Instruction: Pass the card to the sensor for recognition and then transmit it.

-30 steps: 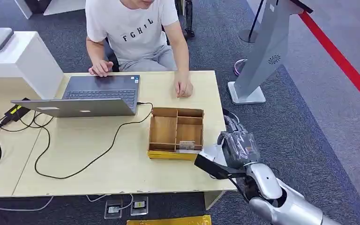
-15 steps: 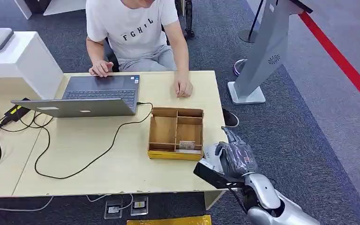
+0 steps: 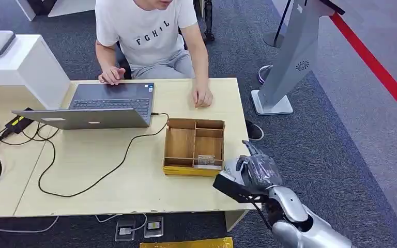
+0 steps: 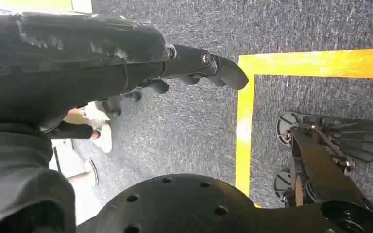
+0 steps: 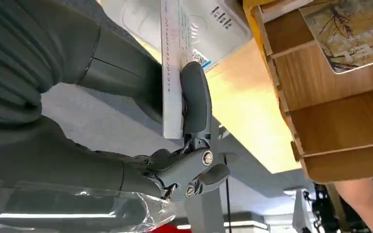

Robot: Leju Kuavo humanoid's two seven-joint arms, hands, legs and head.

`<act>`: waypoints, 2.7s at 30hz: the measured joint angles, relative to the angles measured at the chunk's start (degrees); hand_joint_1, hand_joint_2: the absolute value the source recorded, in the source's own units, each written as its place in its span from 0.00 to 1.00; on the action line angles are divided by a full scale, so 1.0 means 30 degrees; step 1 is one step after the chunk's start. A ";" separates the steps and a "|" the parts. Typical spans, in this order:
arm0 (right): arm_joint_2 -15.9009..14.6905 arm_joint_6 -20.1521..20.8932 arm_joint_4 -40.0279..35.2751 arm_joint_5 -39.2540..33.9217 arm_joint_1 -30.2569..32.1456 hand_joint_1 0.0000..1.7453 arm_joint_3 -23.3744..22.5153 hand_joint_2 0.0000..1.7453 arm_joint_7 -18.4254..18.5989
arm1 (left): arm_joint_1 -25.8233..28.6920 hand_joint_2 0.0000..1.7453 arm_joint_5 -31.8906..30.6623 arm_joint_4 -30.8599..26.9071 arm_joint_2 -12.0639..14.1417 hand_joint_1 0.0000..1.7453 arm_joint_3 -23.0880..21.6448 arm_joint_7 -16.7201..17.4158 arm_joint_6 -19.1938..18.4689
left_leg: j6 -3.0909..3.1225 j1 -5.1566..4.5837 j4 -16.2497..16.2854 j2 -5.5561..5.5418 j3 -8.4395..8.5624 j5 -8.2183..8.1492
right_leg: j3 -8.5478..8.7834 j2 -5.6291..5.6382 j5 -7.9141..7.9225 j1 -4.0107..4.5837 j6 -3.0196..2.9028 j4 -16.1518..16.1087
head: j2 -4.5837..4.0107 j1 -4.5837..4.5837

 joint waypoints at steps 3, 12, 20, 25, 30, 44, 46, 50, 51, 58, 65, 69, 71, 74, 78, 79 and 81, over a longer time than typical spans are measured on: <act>0.0087 0.0022 0.0430 -0.1194 -0.0419 1.00 -0.0022 1.00 -0.0291 | -0.0006 0.00 0.0066 0.0000 -0.0007 0.00 0.0000 0.0000 -0.0007 | 0.0000 0.0000 0.0000 0.0001 0.0000 0.0001 | 0.0000 -0.0001 0.0000 0.0000 0.0000 0.0000 | 0.0000 0.0000; 0.0386 -0.0240 0.2039 -0.2162 -0.1088 1.00 0.0000 1.00 -0.0772 | -0.0008 0.00 0.0102 0.0000 -0.0109 0.00 -0.0014 0.0182 0.0117 | 0.0001 0.0000 0.0001 -0.0001 -0.0005 0.0001 | -0.0002 -0.0002 0.0000 0.0000 0.0000 0.0000 | 0.0000 0.0000; 0.0524 -0.0532 0.2912 -0.2671 -0.1121 1.00 0.0029 1.00 -0.0742 | -0.0009 0.00 0.0102 0.0000 -0.0117 0.00 -0.0022 0.0291 0.0131 | 0.0000 0.0000 0.0000 -0.0001 -0.0001 0.0001 | -0.0003 -0.0002 0.0000 0.0000 0.0000 0.0000 | 0.0000 0.0000; 0.0597 -0.0838 0.3534 -0.2876 -0.1119 1.00 0.0044 1.00 -0.0940 | -0.0008 0.00 0.0109 0.0000 -0.0138 0.00 -0.0022 0.0197 0.0138 | 0.0000 0.0000 0.0001 -0.0001 -0.0001 0.0001 | -0.0002 0.0000 0.0000 0.0000 0.0000 0.0000 | 0.0000 0.0007; 0.0699 -0.1158 0.4021 -0.2956 -0.1155 1.00 0.0029 1.00 -0.1165 | -0.0009 0.00 0.0123 0.0000 -0.0138 0.00 -0.0051 0.0109 0.0138 | 0.0000 0.0000 0.0001 0.0000 0.0005 0.0001 | 0.0000 0.0001 0.0000 0.0000 0.0000 0.0000 | 0.0000 0.0000; 0.0852 -0.1523 0.5441 -0.3291 -0.1427 1.00 -0.0051 1.00 -0.1748 | -0.0009 0.00 0.0284 0.0000 -0.0138 0.00 -0.0153 0.0109 0.0277 | 0.0001 0.0000 0.0001 0.0003 0.0015 0.0004 | 0.0006 0.0002 0.0005 0.0000 -0.0003 0.0000 | 0.0000 0.0000; 0.0881 -0.1552 0.5644 -0.3269 -0.1475 1.00 -0.0058 1.00 -0.1741 | -0.0009 0.00 0.0277 0.0000 -0.0138 0.00 -0.0153 0.0103 0.0277 | 0.0001 0.0000 0.0001 0.0003 0.0014 0.0005 | 0.0007 0.0001 0.0006 0.0000 -0.0003 0.0000 | 0.0000 0.0000; 0.0918 -0.1508 0.5806 -0.3123 -0.1613 1.00 -0.0058 1.00 -0.1712 | -0.0009 0.00 0.0211 0.0000 -0.0138 0.00 -0.0175 0.0095 0.0255 | 0.0002 0.0000 0.0001 0.0002 0.0006 0.0005 | 0.0004 0.0000 0.0006 0.0000 -0.0002 0.0001 | 0.0000 0.0000; 0.0932 -0.1479 0.5828 -0.3014 -0.1697 1.00 -0.0051 1.00 -0.1675 | -0.0009 0.00 0.0155 0.0000 -0.0138 0.00 -0.0203 0.0087 0.0240 | 0.0002 0.0000 0.0001 0.0002 0.0006 0.0006 | 0.0005 -0.0001 0.0007 -0.0001 -0.0002 0.0001 | 0.0000 0.0000; 0.0911 0.0361 0.5487 -0.0621 -0.3383 1.00 0.0095 1.00 -0.0839 | -0.0007 0.00 0.0044 0.0000 -0.0138 0.00 -0.0327 -0.0131 0.0116 | 0.0003 -0.0017 0.0001 0.0049 -0.0037 0.0029 | -0.0033 0.0025 0.0060 -0.0021 0.0003 0.0024 | 0.0000 0.0000; 0.0911 0.3796 0.3634 0.0643 -0.9070 1.00 0.0941 1.00 0.0124 | -0.0081 0.00 0.0022 0.0000 -0.0109 0.00 -0.0328 -0.0335 0.0058 | 0.0014 -0.0021 0.0001 0.0121 -0.0061 0.0106 | -0.0095 0.0099 0.0109 -0.0021 0.0000 0.0038 | 0.0000 0.0000; 0.1086 0.4642 0.3081 0.0359 -1.1731 1.00 0.1844 1.00 0.0431 | -0.0084 0.00 0.0051 0.0000 -0.0109 0.00 -0.0328 -0.0335 0.0051 | 0.0007 -0.0021 0.0001 0.0116 -0.0085 0.0115 | -0.0106 0.0099 0.0115 -0.0021 0.0005 0.0051 | 0.0000 0.0000; 0.1383 0.5223 0.3030 0.0228 -1.3144 1.00 0.2454 1.00 0.0452 | -0.0089 0.00 0.0051 0.0000 -0.0109 0.00 -0.0328 -0.0335 0.0036 | 0.0006 -0.0020 0.0001 0.0115 -0.0089 0.0116 | -0.0109 0.0098 0.0116 -0.0020 0.0004 0.0053 | 0.0000 0.0000; 0.2155 0.5755 0.3089 -0.0376 -1.4891 1.00 0.3561 1.00 0.0219 | -0.0090 0.00 0.0051 0.0000 -0.0109 0.00 -0.0328 -0.0335 -0.0015 | 0.0006 -0.0018 0.0000 0.0112 -0.0096 0.0117 | -0.0118 0.0097 0.0116 -0.0017 0.0004 0.0055 | 0.0000 0.0007; 0.3323 0.5682 0.3482 -0.0997 -1.6357 1.00 0.4912 1.00 -0.0314 | -0.0113 0.00 0.0066 0.0000 -0.0117 0.00 -0.0328 -0.0335 -0.0051 | 0.0005 0.0000 0.0000 0.0106 -0.0102 0.0117 | -0.0120 0.0091 0.0115 0.0002 0.0003 0.0056 | 0.0000 0.0000; 0.3652 0.5646 0.3650 -0.1208 -1.6582 1.00 0.5277 1.00 -0.0503 | -0.0113 0.00 0.0073 0.0000 -0.0117 0.00 -0.0328 -0.0365 -0.0051 | 0.0004 0.0004 -0.0001 0.0099 -0.0105 0.0118 | -0.0119 0.0087 0.0115 0.0007 0.0003 0.0056 | 0.0000 0.0000; 0.4344 0.5515 0.4124 -0.1477 -1.6846 1.00 0.5961 1.00 -0.0736 | -0.0114 0.00 0.0095 0.0000 -0.0117 0.00 -0.0328 -0.0517 -0.0051 | 0.0001 0.0005 -0.0001 0.0096 -0.0104 0.0120 | -0.0122 0.0085 0.0114 0.0008 0.0003 0.0056 | 0.0000 0.0000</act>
